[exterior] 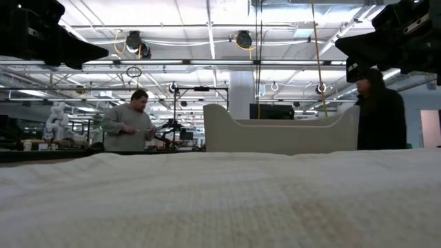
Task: Pick and placing Produce into tupperware
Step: Return to Home Position
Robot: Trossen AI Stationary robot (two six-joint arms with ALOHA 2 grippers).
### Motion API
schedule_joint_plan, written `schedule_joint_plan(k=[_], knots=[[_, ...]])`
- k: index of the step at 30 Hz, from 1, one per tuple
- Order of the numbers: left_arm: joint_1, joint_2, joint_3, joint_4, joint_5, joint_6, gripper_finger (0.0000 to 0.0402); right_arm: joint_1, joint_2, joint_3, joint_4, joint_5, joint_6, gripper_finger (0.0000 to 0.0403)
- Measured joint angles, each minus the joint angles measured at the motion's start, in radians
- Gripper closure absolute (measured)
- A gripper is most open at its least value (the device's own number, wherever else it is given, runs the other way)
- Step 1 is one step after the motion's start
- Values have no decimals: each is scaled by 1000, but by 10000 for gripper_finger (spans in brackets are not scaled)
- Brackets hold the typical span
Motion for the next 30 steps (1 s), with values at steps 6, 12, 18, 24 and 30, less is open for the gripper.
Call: schedule_joint_plan(k=[6,12,18,24,30], knots=[[0,0,0,0,0,2,388,0,0,0,0,0,0,403],[0,0,0,0,0,3,379,0,0,0,0,1,0,403],[0,0,0,0,0,3,392,0,0,0,0,1,0,403],[0,0,0,0,0,3,396,0,0,0,0,1,0,403],[0,0,0,0,0,3,377,0,0,0,-1,1,0,403]])
